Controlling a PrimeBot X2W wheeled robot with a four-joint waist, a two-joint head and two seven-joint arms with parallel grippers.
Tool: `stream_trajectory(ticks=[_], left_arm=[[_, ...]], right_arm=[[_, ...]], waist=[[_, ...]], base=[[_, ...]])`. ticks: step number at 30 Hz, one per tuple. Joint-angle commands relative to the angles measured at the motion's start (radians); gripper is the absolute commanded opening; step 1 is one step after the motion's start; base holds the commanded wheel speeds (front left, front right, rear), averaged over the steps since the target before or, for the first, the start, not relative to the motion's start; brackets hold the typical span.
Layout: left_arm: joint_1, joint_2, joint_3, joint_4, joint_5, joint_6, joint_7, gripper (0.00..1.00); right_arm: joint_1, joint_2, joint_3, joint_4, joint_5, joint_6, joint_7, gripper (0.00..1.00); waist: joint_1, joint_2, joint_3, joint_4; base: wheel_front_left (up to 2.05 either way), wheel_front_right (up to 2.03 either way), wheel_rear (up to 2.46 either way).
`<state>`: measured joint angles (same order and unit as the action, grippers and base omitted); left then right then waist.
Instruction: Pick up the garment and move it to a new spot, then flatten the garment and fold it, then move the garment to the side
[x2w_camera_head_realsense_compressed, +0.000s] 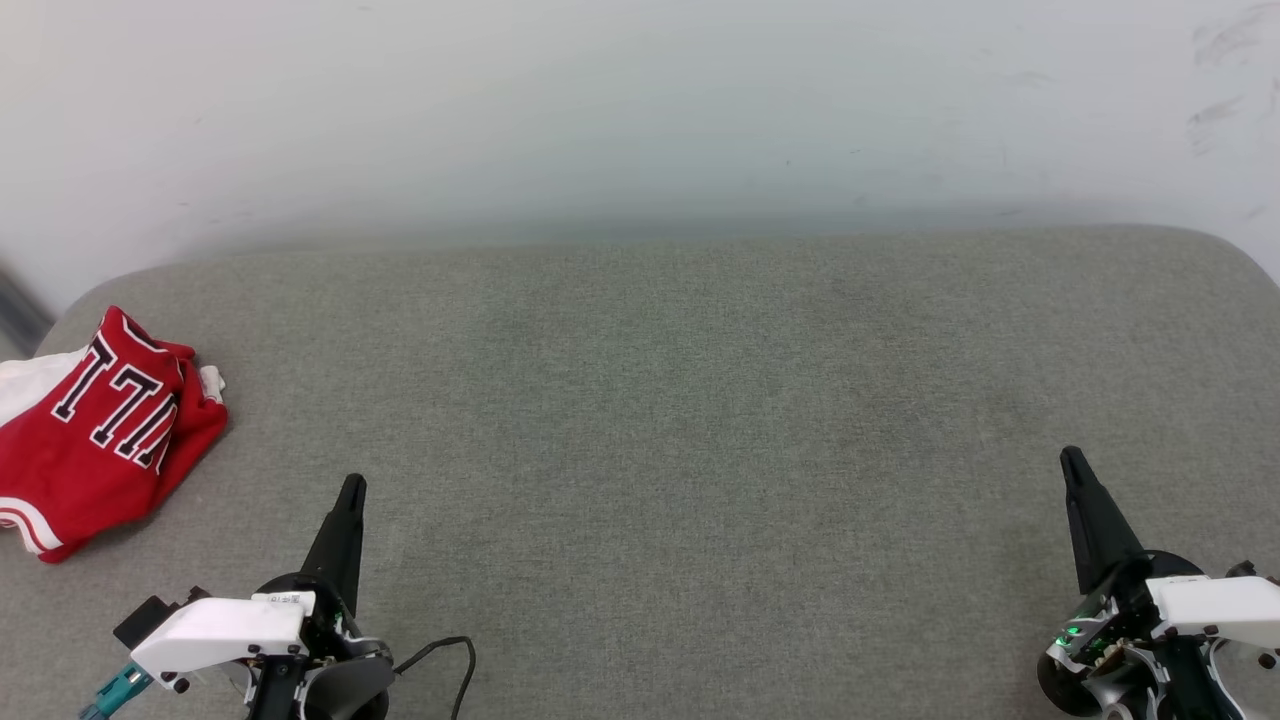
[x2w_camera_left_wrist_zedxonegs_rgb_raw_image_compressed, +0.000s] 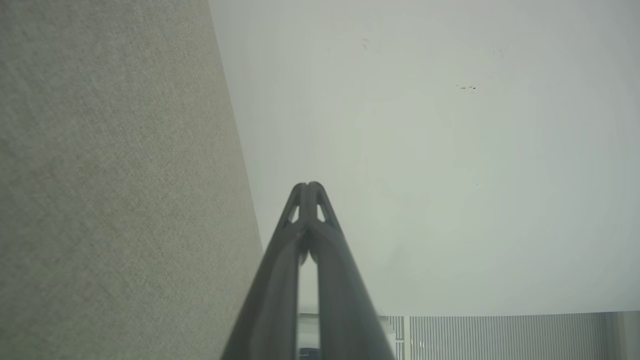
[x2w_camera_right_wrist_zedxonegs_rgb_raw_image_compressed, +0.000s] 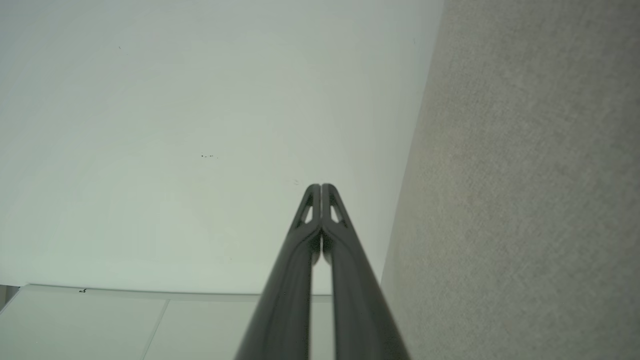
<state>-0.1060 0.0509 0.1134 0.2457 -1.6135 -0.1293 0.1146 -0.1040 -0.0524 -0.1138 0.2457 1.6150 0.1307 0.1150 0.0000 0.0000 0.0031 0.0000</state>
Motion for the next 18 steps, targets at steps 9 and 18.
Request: stream_trajectory(ticks=[9,18], left_arm=[[-0.007,-0.001,0.002,0.001,0.001,-0.004,0.001,0.0],[-0.007,-0.001,0.002,0.001,0.001,-0.004,0.001,0.0]], right_arm=[[-0.011,0.004,0.001,0.001,-0.004,0.0,0.001,0.0],[-0.011,0.004,0.001,0.001,-0.004,0.0,0.0,0.0]], waist=[[0.0,0.0,0.0,0.0],[0.0,0.0,0.0,0.0]], base=[[0.0,0.0,0.0],[0.0,0.0,0.0]])
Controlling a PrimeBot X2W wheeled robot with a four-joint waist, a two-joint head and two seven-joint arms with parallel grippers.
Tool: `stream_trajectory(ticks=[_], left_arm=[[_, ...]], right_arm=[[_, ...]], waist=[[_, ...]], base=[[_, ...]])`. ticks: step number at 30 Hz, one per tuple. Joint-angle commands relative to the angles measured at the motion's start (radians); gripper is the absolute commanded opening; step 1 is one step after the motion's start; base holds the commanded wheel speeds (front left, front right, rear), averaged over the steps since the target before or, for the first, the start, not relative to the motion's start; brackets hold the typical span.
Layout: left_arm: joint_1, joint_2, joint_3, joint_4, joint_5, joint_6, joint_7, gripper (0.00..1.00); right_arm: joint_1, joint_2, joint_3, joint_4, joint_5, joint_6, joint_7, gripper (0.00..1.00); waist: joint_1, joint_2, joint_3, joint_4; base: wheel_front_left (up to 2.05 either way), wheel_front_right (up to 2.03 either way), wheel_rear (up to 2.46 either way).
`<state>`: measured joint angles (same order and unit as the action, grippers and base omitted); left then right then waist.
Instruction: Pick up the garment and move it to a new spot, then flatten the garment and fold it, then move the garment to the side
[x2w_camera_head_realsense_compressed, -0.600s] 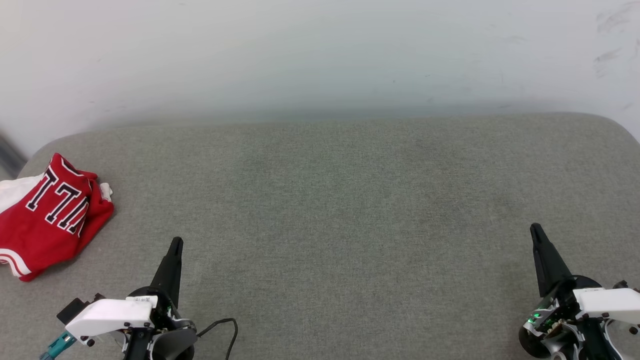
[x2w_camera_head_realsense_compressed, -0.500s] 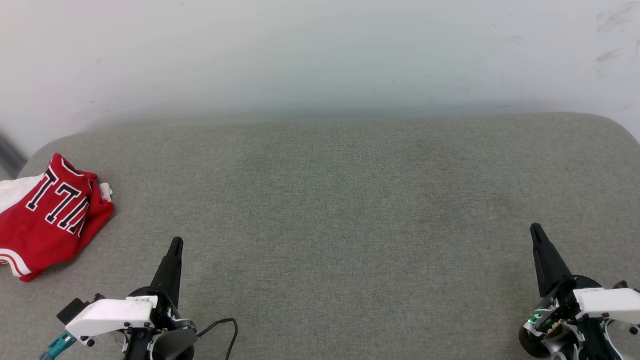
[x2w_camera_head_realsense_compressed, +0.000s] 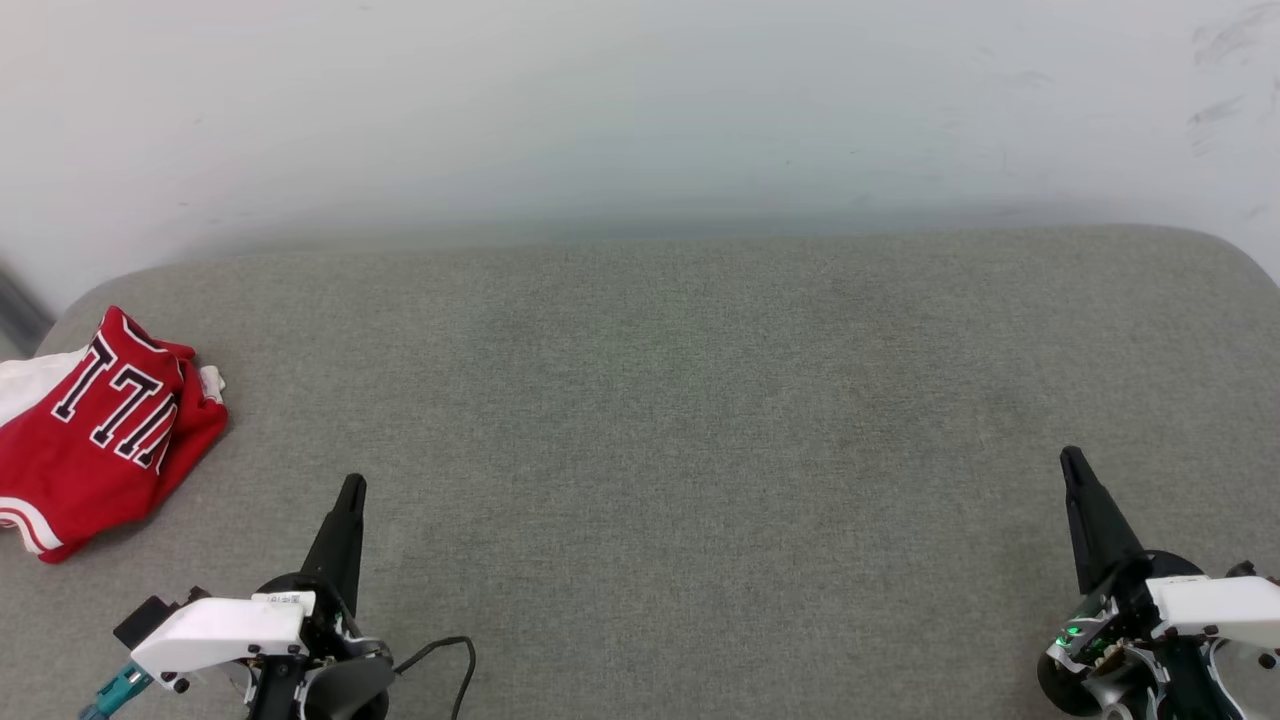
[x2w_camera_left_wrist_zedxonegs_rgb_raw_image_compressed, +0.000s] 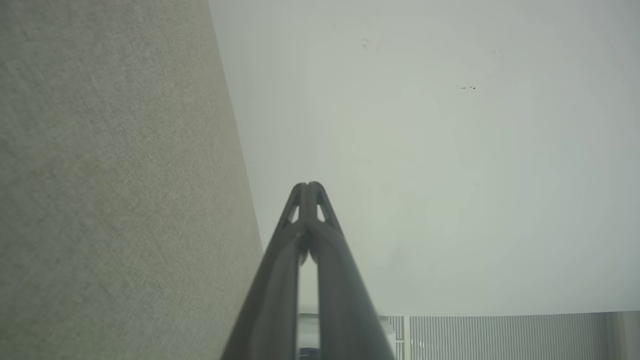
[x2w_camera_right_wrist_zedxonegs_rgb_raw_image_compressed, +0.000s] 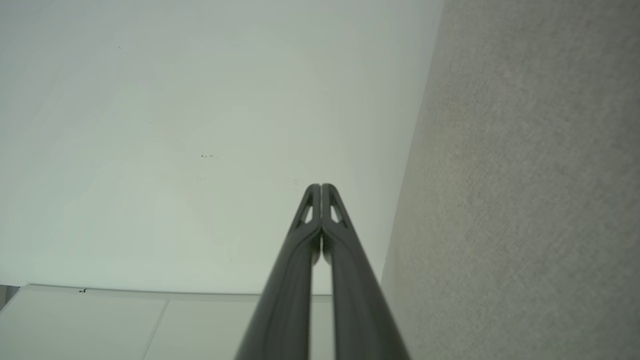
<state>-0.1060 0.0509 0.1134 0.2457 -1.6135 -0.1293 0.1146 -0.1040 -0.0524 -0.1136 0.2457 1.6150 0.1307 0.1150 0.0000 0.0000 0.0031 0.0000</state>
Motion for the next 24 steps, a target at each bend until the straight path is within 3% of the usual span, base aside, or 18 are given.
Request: stream_trajectory(ticks=[1,2,14,24], left_arm=[[-0.007,-0.001,0.002,0.001,0.001,-0.004,0.001,0.0],[0.0,0.0,0.0,0.0,0.0,0.0,0.0,1.0],[0.033,-0.003,-0.011,-0.015,0.036,0.001,-0.046,1.0],[0.029,-0.002,0.016,-0.064,0.194,0.016,-0.093,1.0]], right_arm=[[-0.011,0.004,0.0,0.001,-0.004,0.0,0.0,0.0],[0.0,0.0,0.0,0.0,0.0,0.0,0.0,1.0],[0.034,0.001,0.0,0.009,-0.043,0.0,-0.046,1.0],[0.041,0.001,-0.024,-0.042,-0.208,0.0,-0.093,1.0]], waist=[[0.0,0.0,0.0,0.0],[0.0,0.0,0.0,0.0],[0.0,0.0,0.001,-0.002],[0.0,0.0,0.002,-0.004]], base=[[0.0,0.0,0.0],[0.0,0.0,0.0],[0.0,0.0,0.0],[0.0,0.0,0.0]])
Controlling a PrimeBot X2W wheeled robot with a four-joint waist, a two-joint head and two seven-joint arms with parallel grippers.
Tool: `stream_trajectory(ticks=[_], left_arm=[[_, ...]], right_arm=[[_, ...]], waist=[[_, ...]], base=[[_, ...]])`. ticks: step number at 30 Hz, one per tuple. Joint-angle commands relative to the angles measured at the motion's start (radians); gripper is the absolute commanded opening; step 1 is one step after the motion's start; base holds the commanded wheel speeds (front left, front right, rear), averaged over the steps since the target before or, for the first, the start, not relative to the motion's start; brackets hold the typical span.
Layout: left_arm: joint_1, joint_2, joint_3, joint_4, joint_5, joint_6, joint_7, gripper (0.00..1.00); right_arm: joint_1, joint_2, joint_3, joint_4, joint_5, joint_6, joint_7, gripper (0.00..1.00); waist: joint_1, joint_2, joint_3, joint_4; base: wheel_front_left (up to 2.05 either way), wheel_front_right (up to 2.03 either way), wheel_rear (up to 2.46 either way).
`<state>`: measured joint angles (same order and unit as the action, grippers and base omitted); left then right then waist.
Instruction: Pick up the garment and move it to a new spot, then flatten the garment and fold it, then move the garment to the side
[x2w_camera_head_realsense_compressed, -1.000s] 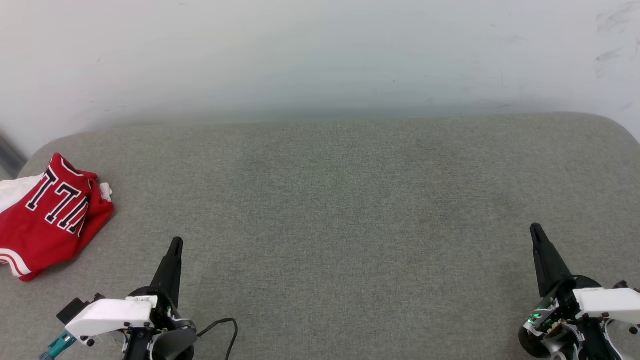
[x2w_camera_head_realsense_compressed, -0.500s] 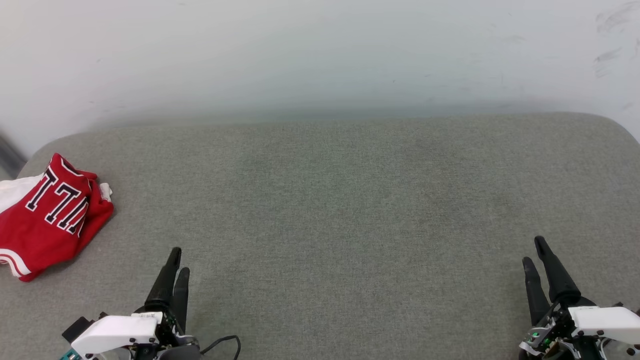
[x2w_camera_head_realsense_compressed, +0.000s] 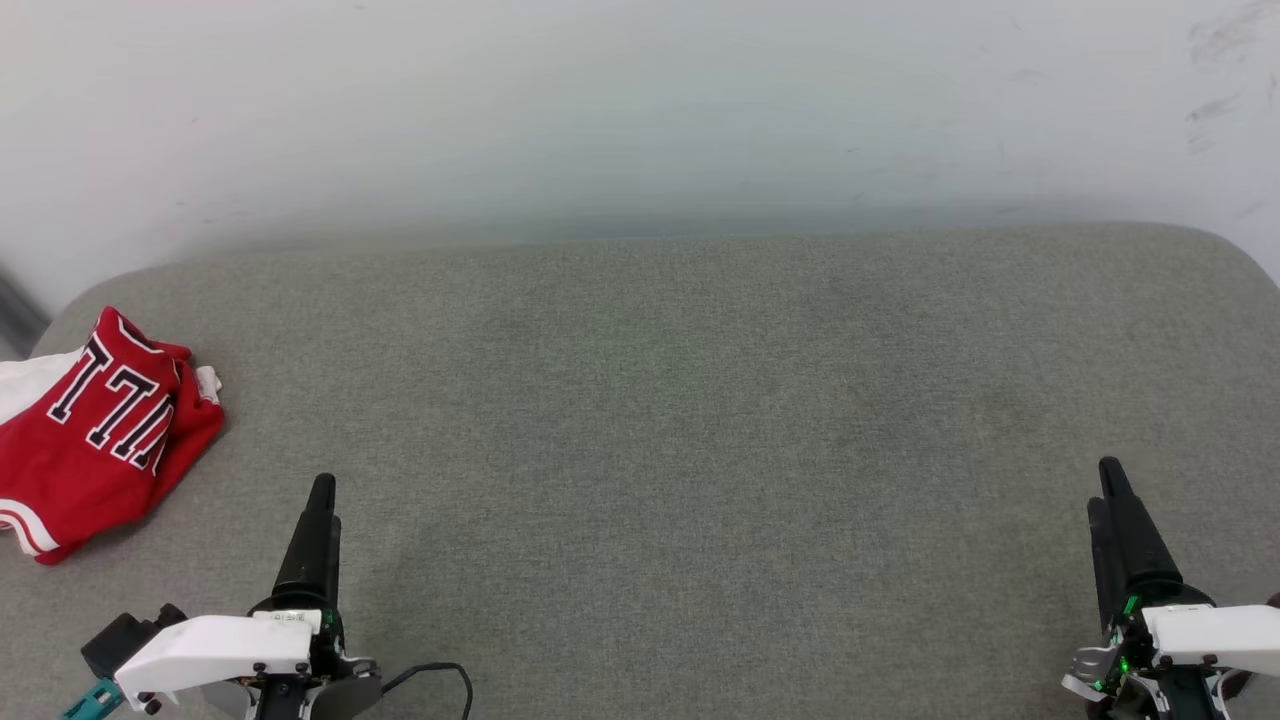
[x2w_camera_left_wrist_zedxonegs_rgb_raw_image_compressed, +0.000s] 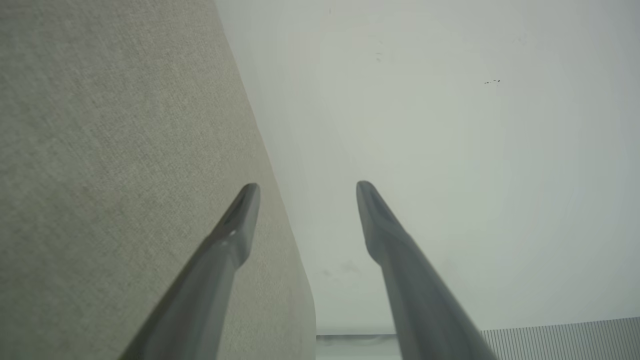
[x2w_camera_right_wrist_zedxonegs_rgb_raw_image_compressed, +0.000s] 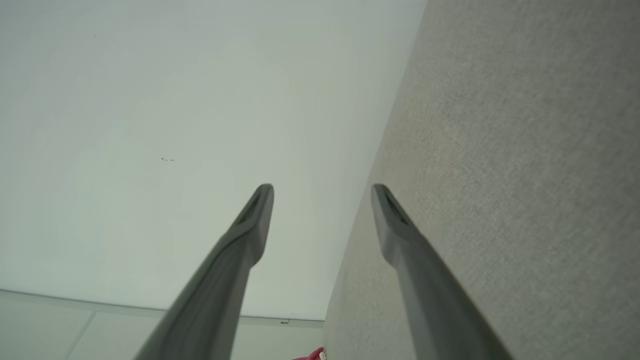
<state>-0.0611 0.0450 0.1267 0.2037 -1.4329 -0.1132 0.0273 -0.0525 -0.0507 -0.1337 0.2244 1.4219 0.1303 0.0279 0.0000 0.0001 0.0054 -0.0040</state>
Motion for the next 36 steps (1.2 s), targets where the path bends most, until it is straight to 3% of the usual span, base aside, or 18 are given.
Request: stream_trajectory(ticks=[1,14,15,24,36], left_arm=[[-0.016,0.004,0.004,-0.029,0.035,0.006,-0.01,1.0],[-0.003,0.004,-0.036,-0.126,0.331,0.102,-0.062,1.0],[0.005,0.005,-0.054,-0.141,0.414,0.126,-0.077,1.0],[0.021,0.005,-0.091,-0.159,0.603,0.163,-0.108,1.0],[0.037,0.005,-0.126,-0.169,0.786,0.189,-0.142,1.0]], right_arm=[[-0.01,-0.001,-0.007,-0.028,-0.034,0.0,-0.01,1.0],[0.007,-0.001,0.009,-0.14,-0.347,0.0,-0.062,1.0],[0.016,-0.001,0.029,-0.166,-0.45,0.0,-0.077,1.0],[0.038,-0.001,0.071,-0.192,-0.657,0.0,-0.108,1.0],[0.059,0.0,0.077,-0.194,-0.817,0.0,-0.142,1.0]], waist=[[0.0,-0.0001,0.0,0.0],[0.0,-0.0001,0.003,-0.002],[0.0,-0.0001,0.004,-0.002],[0.0,-0.0001,0.005,-0.002],[0.0,-0.0001,0.007,-0.001]], base=[[0.0,0.0,0.0],[0.0,0.0,0.0],[0.0,0.0,0.0],[0.0,0.0,0.0],[0.0,0.0,0.0]])
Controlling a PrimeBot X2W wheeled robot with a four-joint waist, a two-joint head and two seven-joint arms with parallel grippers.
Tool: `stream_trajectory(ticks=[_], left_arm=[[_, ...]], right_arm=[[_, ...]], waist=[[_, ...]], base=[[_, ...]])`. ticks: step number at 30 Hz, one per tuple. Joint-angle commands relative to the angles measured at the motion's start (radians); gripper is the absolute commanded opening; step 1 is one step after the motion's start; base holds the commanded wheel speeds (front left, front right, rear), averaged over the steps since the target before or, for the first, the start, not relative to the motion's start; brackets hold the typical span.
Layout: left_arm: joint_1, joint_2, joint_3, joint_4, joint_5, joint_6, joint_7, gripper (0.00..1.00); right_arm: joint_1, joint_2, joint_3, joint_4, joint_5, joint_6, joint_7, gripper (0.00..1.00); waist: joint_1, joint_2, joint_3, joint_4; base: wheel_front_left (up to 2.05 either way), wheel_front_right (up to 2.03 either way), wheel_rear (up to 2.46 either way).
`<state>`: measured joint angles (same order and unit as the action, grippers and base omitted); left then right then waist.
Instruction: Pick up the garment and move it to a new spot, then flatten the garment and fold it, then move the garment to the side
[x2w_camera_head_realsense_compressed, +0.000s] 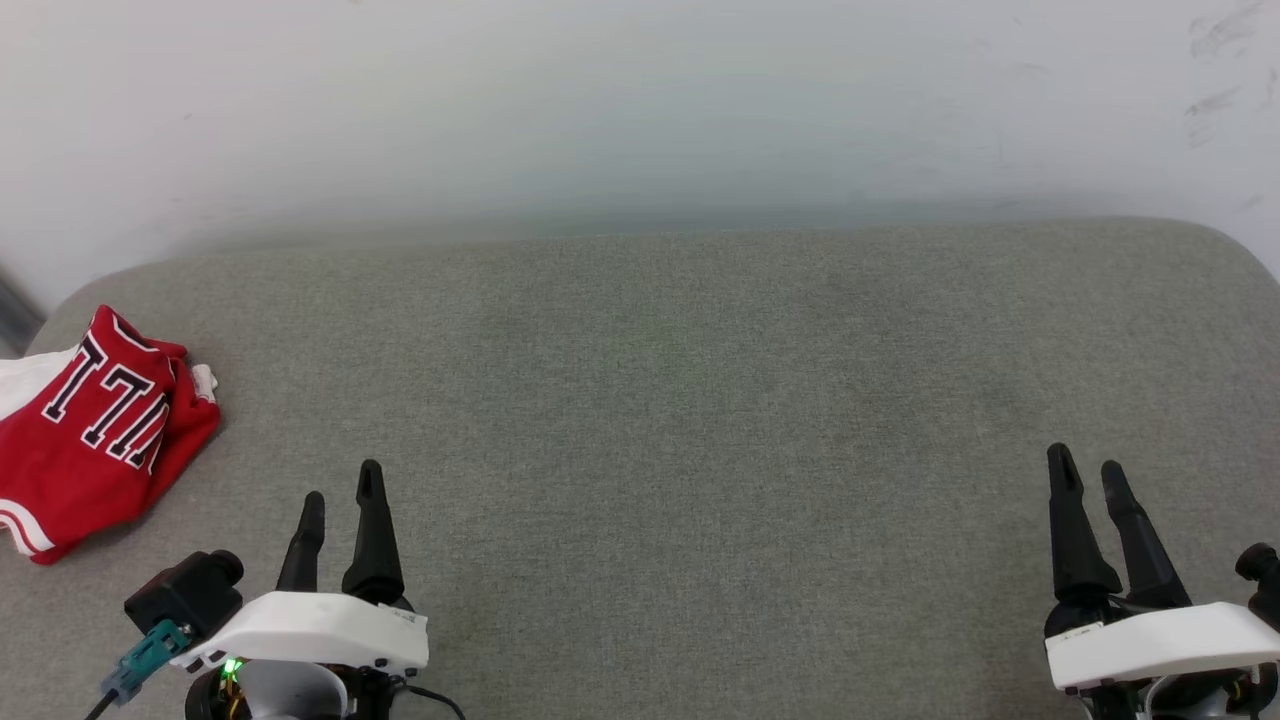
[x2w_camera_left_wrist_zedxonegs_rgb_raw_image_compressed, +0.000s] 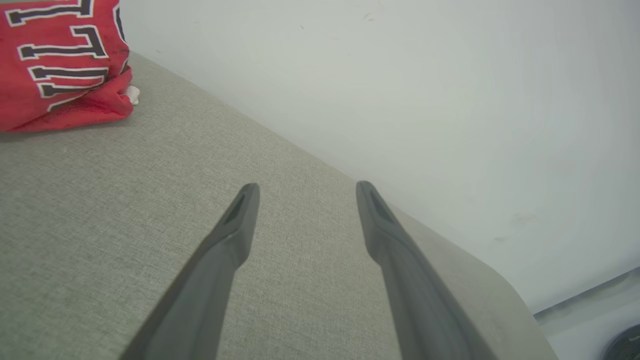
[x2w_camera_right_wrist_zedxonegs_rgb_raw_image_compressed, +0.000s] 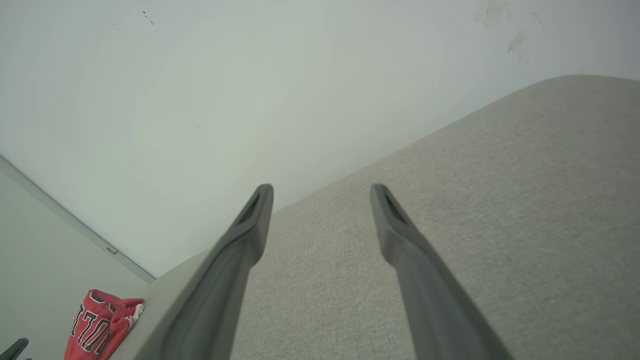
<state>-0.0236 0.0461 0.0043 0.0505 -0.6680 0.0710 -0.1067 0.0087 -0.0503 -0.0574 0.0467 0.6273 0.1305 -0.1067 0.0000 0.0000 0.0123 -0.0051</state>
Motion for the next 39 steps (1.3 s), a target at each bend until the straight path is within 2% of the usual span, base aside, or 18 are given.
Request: stream_trajectory(ticks=[1,16,39], left_arm=[[0.002,0.004,-0.006,-0.017,0.033,0.005,-0.011,1.0],[0.018,0.006,-0.036,-0.037,0.202,-0.005,-0.052,1.0],[0.049,0.005,-0.044,-0.037,0.386,-0.036,-0.105,1.0]], right_arm=[[-0.001,-0.001,0.002,-0.018,-0.035,0.0,-0.011,1.0],[0.019,-0.001,0.018,-0.044,-0.194,0.0,-0.052,1.0],[0.055,0.0,0.023,-0.04,-0.363,0.0,-0.106,1.0]], waist=[[0.0,0.0,0.0,0.0],[0.0,0.0,0.004,0.001],[0.0,0.0,0.001,0.003]], base=[[0.0,0.0,0.0],[0.0,0.0,0.0],[0.0,0.0,0.0]])
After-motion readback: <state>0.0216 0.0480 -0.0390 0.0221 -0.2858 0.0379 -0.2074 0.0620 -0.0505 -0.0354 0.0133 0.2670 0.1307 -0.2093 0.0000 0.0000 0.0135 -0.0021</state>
